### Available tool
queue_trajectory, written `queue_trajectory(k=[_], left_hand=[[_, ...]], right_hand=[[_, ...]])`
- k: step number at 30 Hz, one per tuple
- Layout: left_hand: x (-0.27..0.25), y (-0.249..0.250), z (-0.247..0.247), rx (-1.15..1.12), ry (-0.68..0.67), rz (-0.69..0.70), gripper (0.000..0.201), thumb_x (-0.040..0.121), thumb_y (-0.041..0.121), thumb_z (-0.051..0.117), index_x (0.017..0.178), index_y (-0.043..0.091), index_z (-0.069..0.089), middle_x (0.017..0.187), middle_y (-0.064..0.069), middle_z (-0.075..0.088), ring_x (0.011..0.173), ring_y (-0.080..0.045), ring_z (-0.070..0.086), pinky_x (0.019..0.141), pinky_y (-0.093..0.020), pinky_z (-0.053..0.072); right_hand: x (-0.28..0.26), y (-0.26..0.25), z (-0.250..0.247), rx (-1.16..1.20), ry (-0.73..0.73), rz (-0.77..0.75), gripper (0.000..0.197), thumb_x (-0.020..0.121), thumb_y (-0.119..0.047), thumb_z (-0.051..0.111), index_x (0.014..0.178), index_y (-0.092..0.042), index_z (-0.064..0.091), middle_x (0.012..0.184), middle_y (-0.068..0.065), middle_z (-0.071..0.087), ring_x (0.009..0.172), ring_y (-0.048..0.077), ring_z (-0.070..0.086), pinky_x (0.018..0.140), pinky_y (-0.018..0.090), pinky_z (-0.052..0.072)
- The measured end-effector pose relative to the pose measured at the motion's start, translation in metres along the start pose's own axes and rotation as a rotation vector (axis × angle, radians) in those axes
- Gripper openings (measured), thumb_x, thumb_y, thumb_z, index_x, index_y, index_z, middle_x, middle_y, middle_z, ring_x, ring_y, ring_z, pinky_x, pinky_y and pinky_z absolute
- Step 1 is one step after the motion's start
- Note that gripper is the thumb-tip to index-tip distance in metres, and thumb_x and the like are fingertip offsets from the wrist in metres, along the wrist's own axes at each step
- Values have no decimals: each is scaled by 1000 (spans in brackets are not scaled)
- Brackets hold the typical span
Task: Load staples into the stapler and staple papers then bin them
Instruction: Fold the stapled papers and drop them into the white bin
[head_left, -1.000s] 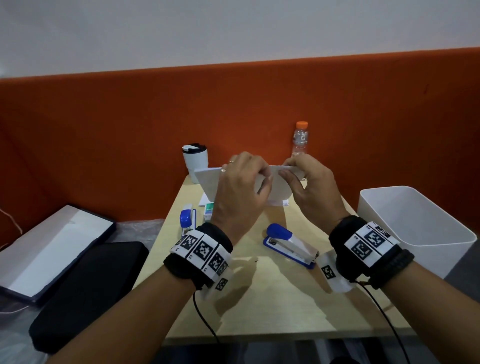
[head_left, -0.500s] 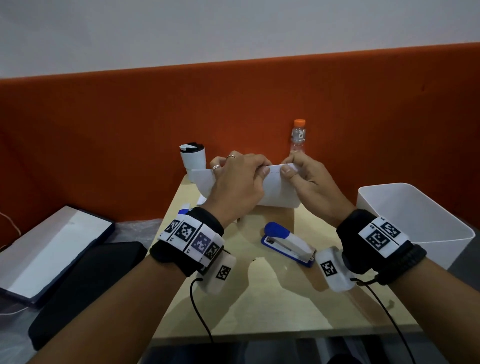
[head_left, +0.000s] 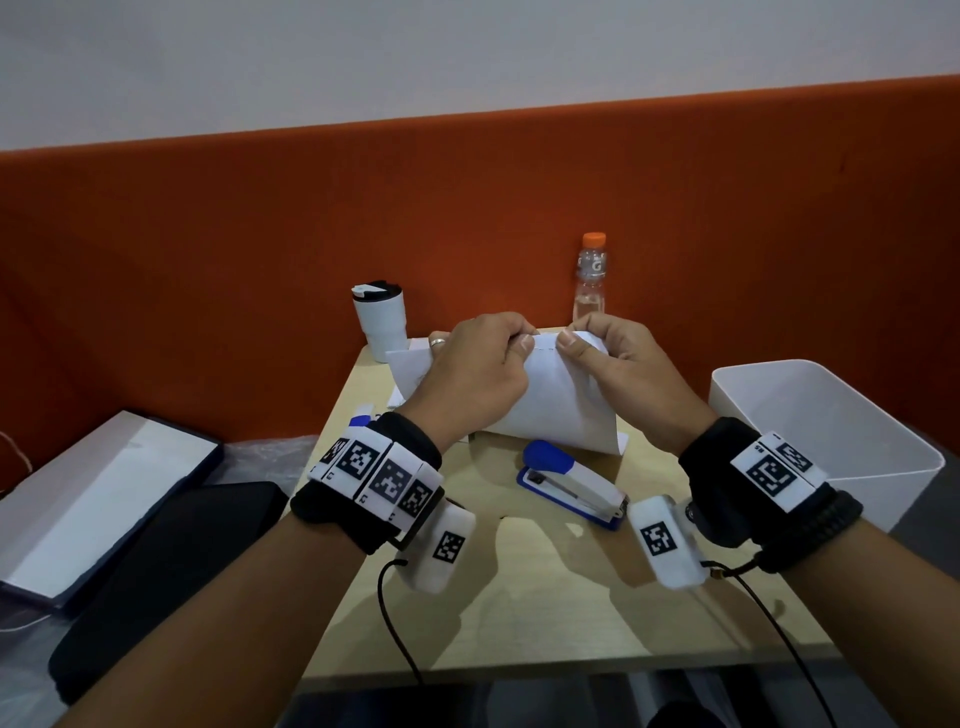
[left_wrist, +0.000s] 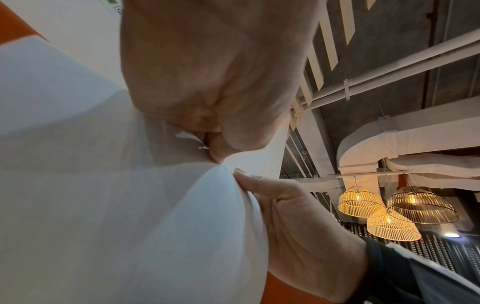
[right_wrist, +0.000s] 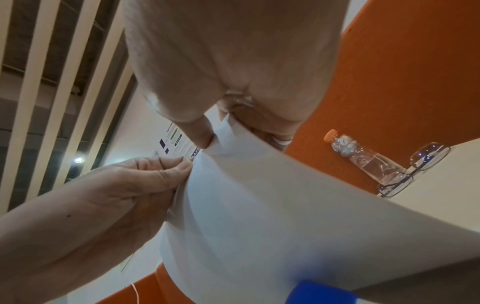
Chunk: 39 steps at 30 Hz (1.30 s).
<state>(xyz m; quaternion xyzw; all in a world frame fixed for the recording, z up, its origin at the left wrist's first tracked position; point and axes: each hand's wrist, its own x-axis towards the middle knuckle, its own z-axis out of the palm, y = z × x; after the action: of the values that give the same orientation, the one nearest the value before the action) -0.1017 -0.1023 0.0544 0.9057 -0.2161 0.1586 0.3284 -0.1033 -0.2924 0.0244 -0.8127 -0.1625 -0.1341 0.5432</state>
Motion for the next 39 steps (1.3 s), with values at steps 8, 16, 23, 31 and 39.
queue_trajectory(k=[8,16,23,31,39], left_hand=[[-2,0,-2,-4,6,-11,18,107,24,51,110,24,69,93,13,63,99,-13,60,90,-43,49],[-5,-9,-12,367,-2,44,32,95,42,70,121,25,64,112,8,66,106,-16,58,101,-43,41],[-3,-17,-33,77,134,56,8,92,30,75,98,30,69,95,12,71,83,-11,64,69,-32,54],[2,-7,-53,-215,93,59,8,94,19,73,92,25,68,96,7,74,91,-15,69,74,-34,57],[3,-14,-53,-332,144,1,7,95,17,73,100,21,72,99,8,77,92,-14,73,82,-46,62]], right_hand=[[-1,-1,1,-22,-2,-4,27,108,-35,56,106,-11,67,106,7,71,94,22,68,75,31,52],[-3,-3,-5,-91,99,-124,18,106,-33,63,103,-15,66,103,4,69,95,26,66,76,50,59],[-4,2,-15,46,25,-86,55,90,-20,83,138,-17,58,126,-6,72,114,8,71,90,32,64],[1,34,-22,-214,351,48,53,84,-57,81,119,-24,58,125,-1,54,116,23,57,98,39,56],[2,42,-35,-233,379,12,55,80,-74,73,92,-21,68,96,-4,73,88,22,69,75,56,60]])
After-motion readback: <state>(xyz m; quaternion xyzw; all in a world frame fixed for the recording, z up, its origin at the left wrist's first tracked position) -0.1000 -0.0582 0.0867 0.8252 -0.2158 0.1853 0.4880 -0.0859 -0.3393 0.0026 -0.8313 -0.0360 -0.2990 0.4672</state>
